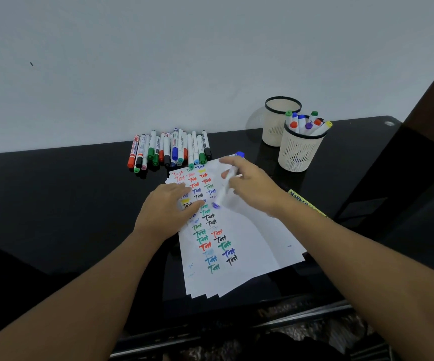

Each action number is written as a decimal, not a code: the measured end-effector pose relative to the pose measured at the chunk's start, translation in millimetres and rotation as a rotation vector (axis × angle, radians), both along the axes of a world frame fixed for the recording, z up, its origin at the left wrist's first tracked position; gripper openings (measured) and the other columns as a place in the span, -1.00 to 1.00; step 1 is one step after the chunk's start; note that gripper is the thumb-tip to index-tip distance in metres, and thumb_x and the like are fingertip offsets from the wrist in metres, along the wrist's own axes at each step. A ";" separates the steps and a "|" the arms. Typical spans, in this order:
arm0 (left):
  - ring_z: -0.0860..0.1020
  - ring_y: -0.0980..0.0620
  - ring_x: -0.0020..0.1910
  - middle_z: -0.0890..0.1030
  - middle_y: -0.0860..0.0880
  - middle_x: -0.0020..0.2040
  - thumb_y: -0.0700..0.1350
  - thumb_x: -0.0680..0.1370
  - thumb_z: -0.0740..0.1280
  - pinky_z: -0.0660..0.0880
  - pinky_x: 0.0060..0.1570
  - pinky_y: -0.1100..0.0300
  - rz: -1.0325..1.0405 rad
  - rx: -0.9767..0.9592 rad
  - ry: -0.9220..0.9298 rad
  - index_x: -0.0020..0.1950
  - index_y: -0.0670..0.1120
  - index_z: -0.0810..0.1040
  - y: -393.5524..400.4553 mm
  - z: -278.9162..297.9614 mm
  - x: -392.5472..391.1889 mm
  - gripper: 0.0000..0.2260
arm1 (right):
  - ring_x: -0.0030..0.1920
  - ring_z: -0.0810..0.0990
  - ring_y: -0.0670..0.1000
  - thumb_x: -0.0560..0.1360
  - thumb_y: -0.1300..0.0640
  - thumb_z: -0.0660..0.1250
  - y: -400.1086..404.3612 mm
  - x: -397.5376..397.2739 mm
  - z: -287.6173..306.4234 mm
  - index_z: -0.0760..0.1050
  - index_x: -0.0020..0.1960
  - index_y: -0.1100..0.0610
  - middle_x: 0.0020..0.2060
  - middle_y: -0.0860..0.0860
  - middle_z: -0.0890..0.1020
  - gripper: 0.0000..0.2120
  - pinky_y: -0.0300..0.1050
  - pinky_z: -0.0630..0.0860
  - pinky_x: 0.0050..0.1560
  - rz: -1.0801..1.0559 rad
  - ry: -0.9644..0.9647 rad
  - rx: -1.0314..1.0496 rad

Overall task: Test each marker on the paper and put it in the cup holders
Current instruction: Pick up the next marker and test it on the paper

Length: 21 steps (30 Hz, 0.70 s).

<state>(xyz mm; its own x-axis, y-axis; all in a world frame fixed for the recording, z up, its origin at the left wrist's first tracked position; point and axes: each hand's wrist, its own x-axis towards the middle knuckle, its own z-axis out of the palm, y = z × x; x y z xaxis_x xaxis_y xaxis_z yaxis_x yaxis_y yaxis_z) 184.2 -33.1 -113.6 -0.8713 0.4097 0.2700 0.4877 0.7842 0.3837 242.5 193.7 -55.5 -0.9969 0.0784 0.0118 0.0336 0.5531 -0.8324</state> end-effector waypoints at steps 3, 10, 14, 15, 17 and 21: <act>0.44 0.02 0.39 0.55 0.02 0.39 0.33 0.51 0.34 0.42 0.37 -0.01 0.000 -0.002 0.002 0.37 -0.01 0.59 -0.4 -0.7 -0.4 -0.43 | -0.05 0.68 0.02 0.57 0.27 0.36 7.9 4.3 5.4 0.31 0.36 -0.10 0.00 -0.04 0.62 -0.53 0.03 0.66 0.07 0.027 0.024 0.145; 0.44 0.02 0.39 0.56 0.01 0.38 0.34 0.50 0.34 0.43 0.37 -0.02 -0.001 0.016 -0.001 0.36 -0.04 0.60 -1.0 -2.4 -2.4 -0.41 | -0.30 0.54 0.00 0.69 -0.24 0.12 24.0 9.2 20.9 0.44 0.02 -0.01 -0.31 -0.02 0.55 -0.67 0.11 0.52 -0.24 -0.151 0.272 0.323; 0.43 0.03 0.40 0.56 0.03 0.38 0.34 0.50 0.34 0.42 0.37 0.02 0.008 0.012 -0.008 0.36 -0.03 0.60 -0.2 -2.5 -2.4 -0.41 | -0.36 0.47 0.02 0.70 -0.11 0.14 43.0 6.2 41.1 0.46 -0.08 0.14 -0.39 -0.01 0.46 -0.64 -0.02 0.30 -0.36 -0.341 0.436 0.389; 0.43 0.03 0.40 0.55 0.03 0.39 0.34 0.50 0.35 0.42 0.37 0.02 0.009 0.015 -0.008 0.36 -0.03 0.60 -0.2 -2.4 -2.2 -0.41 | -0.36 0.50 0.02 0.70 -0.07 0.15 49.3 5.8 46.5 0.46 0.02 0.17 -0.38 -0.01 0.48 -0.69 -0.02 0.33 -0.36 -0.376 0.437 0.381; 0.43 0.03 0.39 0.56 0.02 0.38 0.33 0.49 0.36 0.42 0.37 0.02 0.011 0.023 -0.006 0.35 -0.03 0.60 -0.3 -2.9 -2.0 -0.42 | -0.27 0.58 0.06 0.69 -0.05 0.18 62.1 5.4 57.4 0.39 0.22 0.18 -0.31 0.02 0.57 -0.70 0.05 0.49 -0.30 -0.435 0.431 0.390; 0.45 0.02 0.38 0.57 0.01 0.37 0.31 0.49 0.39 0.43 0.35 0.02 0.008 0.033 0.000 0.34 -0.04 0.62 -0.1 -2.9 -2.2 -0.44 | -0.16 0.63 0.13 0.67 -0.09 0.23 89.7 2.9 72.6 0.34 0.26 0.09 -0.23 -0.03 0.63 -0.70 0.16 0.59 -0.09 -0.521 0.429 0.423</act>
<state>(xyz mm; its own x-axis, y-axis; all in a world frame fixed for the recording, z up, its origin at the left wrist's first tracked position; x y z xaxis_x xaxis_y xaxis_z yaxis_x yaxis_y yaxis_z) 182.0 -33.3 -116.5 -0.8744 0.3935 0.2839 0.4816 0.7748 0.4095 245.4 283.4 17.2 -0.7349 0.4363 0.5192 0.0989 0.8263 -0.5545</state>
